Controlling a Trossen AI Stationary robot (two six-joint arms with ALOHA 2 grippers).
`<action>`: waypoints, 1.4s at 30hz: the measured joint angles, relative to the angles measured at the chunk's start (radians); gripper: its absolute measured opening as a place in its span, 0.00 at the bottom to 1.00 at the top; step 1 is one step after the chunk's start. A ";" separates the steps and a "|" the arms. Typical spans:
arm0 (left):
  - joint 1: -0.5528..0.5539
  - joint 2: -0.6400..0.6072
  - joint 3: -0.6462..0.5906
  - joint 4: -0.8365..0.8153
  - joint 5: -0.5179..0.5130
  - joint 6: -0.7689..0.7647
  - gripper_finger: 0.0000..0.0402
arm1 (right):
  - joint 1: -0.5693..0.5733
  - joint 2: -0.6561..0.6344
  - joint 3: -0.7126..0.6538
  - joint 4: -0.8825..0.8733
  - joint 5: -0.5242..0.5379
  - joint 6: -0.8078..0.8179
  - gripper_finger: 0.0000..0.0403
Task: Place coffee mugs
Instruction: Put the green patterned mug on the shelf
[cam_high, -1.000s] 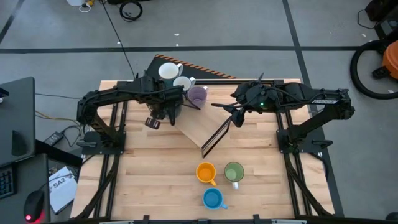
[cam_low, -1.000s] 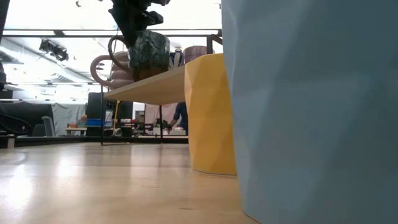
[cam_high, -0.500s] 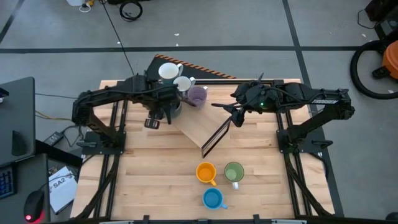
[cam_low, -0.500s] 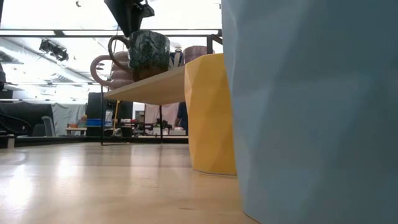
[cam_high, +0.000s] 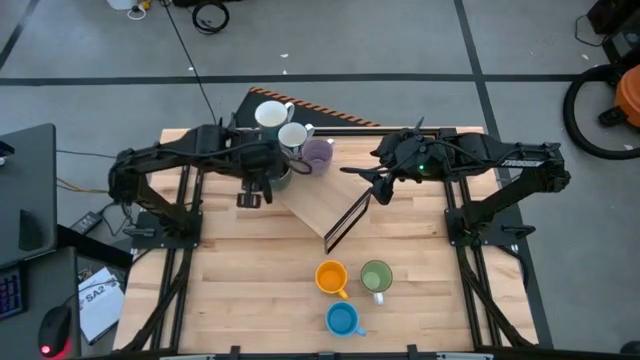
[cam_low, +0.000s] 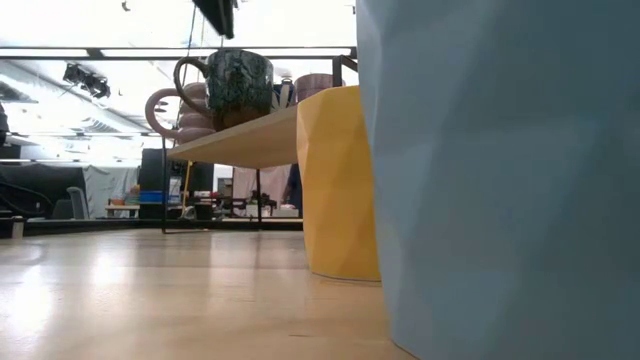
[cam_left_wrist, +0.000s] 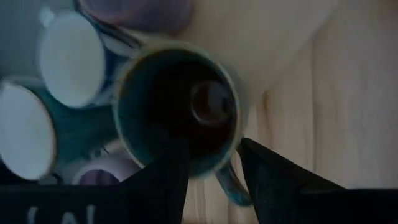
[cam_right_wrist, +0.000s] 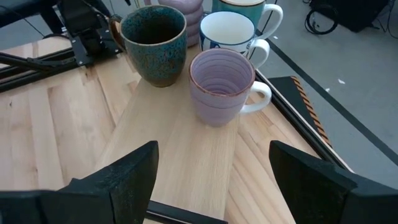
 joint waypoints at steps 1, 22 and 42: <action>-0.010 -0.001 0.001 0.020 -0.003 -0.005 0.38 | 0.000 0.000 0.000 0.000 0.000 -0.004 0.77; -0.108 0.189 -0.014 0.268 -0.169 0.129 0.37 | -0.002 0.000 0.000 0.031 -0.013 -0.014 0.77; -0.105 0.255 -0.013 0.126 -0.205 0.175 0.37 | 0.000 0.000 0.000 0.046 -0.027 -0.013 0.77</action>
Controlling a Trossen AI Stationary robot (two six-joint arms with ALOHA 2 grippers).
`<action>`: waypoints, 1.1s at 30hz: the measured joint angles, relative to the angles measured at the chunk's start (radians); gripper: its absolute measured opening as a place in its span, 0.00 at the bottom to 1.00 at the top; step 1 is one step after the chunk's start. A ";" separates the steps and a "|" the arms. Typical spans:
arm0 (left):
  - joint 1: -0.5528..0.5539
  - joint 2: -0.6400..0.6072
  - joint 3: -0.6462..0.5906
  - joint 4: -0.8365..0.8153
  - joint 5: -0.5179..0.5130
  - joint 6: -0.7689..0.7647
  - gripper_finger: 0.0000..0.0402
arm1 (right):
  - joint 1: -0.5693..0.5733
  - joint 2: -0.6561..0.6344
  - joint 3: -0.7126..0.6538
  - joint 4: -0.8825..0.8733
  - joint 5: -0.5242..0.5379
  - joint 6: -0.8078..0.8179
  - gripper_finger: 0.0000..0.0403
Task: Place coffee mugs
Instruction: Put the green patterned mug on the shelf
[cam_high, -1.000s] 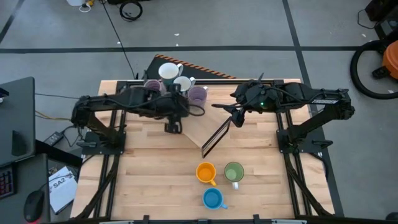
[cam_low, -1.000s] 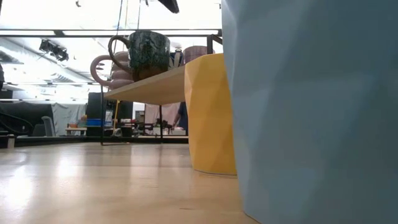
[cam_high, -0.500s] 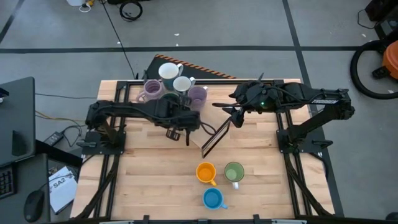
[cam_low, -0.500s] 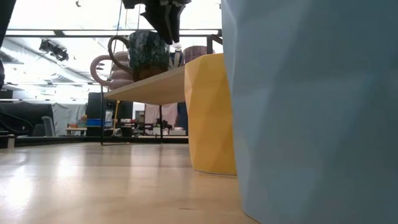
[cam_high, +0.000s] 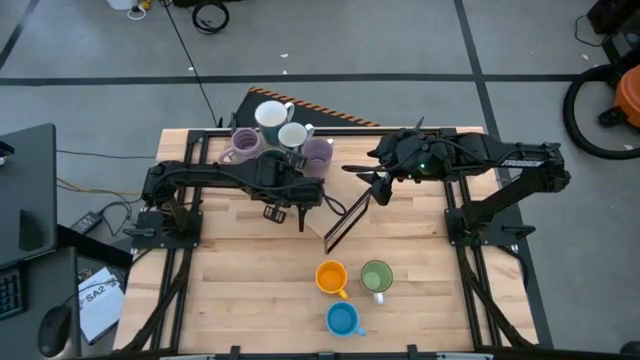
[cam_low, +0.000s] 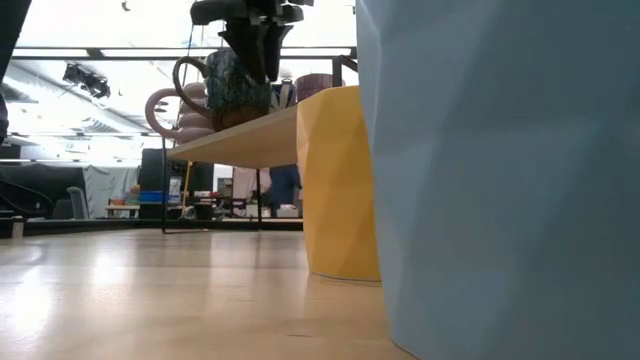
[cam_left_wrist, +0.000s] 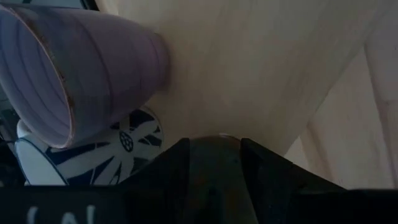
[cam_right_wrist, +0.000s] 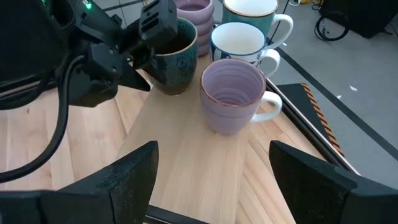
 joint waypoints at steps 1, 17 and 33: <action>0.000 0.000 0.000 0.000 -0.001 0.002 0.37 | 0.000 0.000 0.000 0.000 -0.001 0.000 0.77; 0.013 0.000 0.000 -0.073 -0.066 -0.004 0.37 | 0.000 0.000 0.000 0.005 -0.018 -0.001 0.77; 0.011 -0.001 0.000 -0.098 -0.180 0.033 0.37 | 0.000 0.000 0.000 0.007 -0.026 -0.001 0.77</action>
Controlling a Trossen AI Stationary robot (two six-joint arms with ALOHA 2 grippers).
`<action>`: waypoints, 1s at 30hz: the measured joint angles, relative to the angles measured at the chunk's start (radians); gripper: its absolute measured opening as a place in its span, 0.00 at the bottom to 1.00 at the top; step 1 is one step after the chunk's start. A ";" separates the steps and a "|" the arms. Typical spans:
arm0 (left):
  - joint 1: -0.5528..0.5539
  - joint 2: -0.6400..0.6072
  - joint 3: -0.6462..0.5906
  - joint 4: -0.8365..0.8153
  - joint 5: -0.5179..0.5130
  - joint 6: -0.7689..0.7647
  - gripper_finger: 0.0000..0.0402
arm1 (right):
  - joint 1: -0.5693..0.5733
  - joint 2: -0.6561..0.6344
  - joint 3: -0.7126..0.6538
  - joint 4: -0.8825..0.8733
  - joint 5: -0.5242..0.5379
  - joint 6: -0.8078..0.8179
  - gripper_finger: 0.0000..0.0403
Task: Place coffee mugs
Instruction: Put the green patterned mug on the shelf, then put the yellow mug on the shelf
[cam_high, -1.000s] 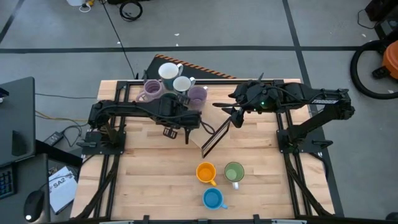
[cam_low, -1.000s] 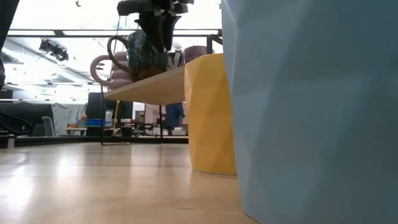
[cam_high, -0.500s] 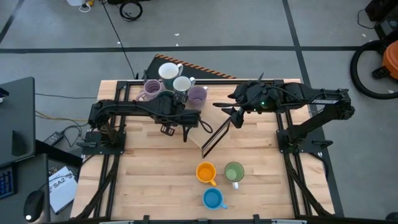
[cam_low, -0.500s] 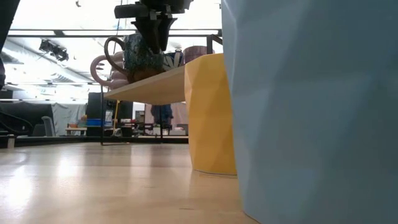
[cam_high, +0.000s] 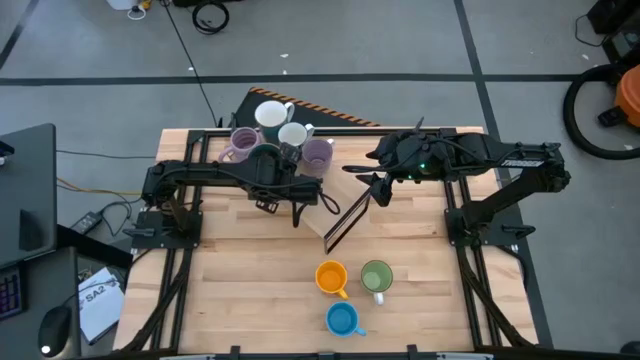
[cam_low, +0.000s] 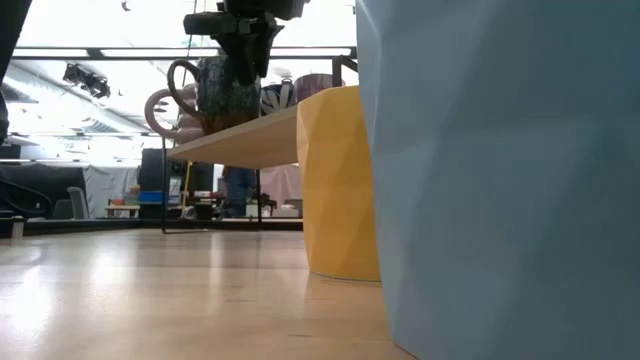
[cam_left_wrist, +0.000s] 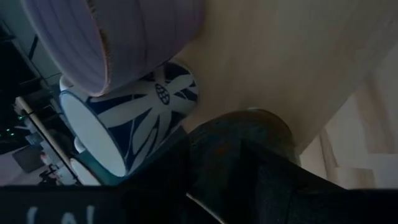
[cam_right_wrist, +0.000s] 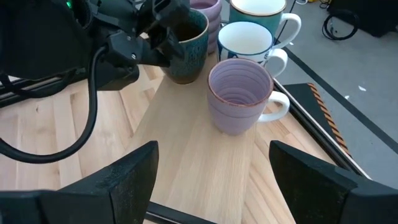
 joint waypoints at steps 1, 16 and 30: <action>0.000 -0.001 0.000 0.000 -0.003 0.000 0.37 | 0.000 0.000 0.000 0.000 0.000 0.000 0.77; -0.143 -0.025 0.039 0.071 0.065 -0.313 0.37 | -0.011 0.014 0.000 -0.044 -0.030 -0.030 0.77; -0.387 -0.093 0.021 0.289 0.251 -0.812 0.32 | -0.091 0.135 -0.001 -0.052 -0.200 -0.194 0.77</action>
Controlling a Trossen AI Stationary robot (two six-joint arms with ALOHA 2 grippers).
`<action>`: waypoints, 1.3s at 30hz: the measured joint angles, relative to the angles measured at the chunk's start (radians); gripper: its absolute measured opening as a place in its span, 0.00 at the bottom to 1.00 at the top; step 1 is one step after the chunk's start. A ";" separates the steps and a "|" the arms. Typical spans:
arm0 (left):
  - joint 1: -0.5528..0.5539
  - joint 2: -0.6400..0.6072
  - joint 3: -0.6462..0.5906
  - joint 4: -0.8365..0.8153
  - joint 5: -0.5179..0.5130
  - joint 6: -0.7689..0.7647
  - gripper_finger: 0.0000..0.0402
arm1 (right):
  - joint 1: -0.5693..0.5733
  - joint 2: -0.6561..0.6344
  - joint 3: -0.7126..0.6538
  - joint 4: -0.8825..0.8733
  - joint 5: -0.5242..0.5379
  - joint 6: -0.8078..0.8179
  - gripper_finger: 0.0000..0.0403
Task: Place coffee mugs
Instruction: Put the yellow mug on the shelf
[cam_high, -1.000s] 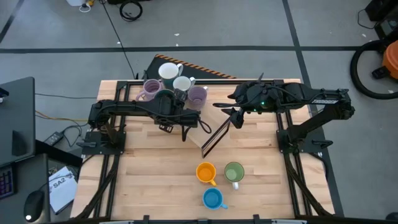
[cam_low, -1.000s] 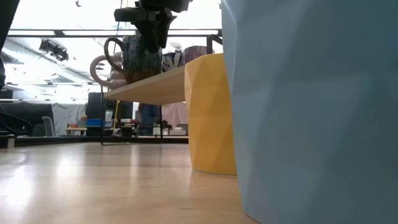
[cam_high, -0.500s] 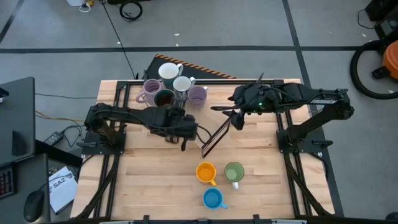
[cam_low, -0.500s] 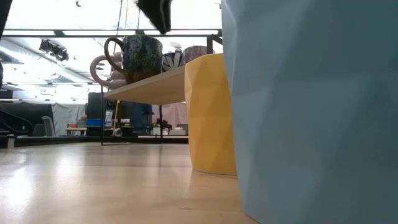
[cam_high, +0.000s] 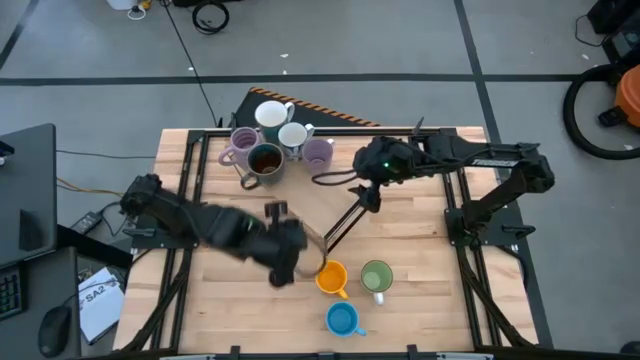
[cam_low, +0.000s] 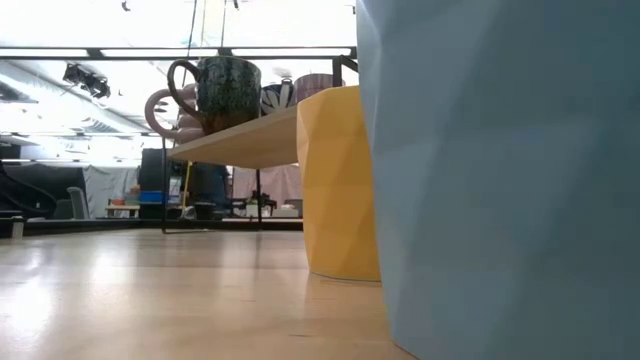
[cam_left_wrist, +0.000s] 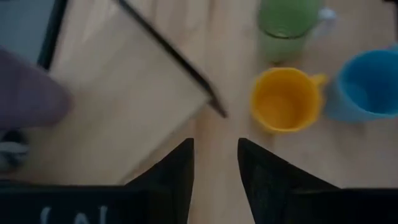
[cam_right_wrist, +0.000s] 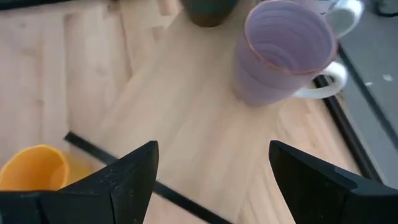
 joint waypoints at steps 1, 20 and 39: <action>-0.026 0.000 -0.015 0.014 -0.011 -0.025 0.31 | -0.001 -0.003 0.000 -0.011 -0.016 0.001 0.77; -0.183 0.020 -0.168 0.398 -0.072 -0.302 0.29 | 0.266 -0.025 0.000 -0.222 -0.055 0.201 0.77; -0.111 0.212 -0.168 0.498 0.209 -0.389 0.29 | 0.440 -0.022 0.000 -0.287 -0.001 0.429 0.77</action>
